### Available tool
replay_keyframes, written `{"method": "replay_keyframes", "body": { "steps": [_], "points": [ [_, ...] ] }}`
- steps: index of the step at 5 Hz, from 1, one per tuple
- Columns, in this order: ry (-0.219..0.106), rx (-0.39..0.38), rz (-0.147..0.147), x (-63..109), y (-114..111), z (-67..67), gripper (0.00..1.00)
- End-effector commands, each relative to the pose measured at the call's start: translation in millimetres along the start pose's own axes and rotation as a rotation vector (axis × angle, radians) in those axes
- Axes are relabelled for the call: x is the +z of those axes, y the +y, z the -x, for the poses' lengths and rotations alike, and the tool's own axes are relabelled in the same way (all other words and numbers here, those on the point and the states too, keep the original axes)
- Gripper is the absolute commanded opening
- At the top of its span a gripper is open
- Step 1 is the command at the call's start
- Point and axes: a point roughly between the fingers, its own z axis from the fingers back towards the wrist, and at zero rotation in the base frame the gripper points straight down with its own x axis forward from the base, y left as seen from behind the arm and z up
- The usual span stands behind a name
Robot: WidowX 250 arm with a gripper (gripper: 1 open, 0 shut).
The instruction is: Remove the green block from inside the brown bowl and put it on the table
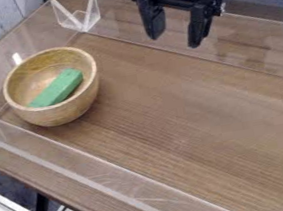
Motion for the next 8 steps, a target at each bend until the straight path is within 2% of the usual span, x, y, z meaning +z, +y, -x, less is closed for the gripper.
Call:
{"method": "replay_keyframes", "body": {
  "steps": [1,2,3,4,5,6,8],
  "points": [
    [0.020,0.000,-0.007,-5.7,9,4.6,1.00],
    [0.029,0.001,-0.019,-9.5,27,19.9,1.00],
    [0.014,0.024,-0.023,-14.0,56,40.1,1.00],
    [-0.002,0.049,-0.027,-14.9,96,48.3,1.00],
    [-0.007,0.065,-0.033,-19.8,128,51.8,1.00],
    [-0.006,0.083,-0.035,-30.4,147,57.2,1.00],
    [-0.002,0.092,-0.025,-57.3,165,46.8,1.00]
  ]
}}
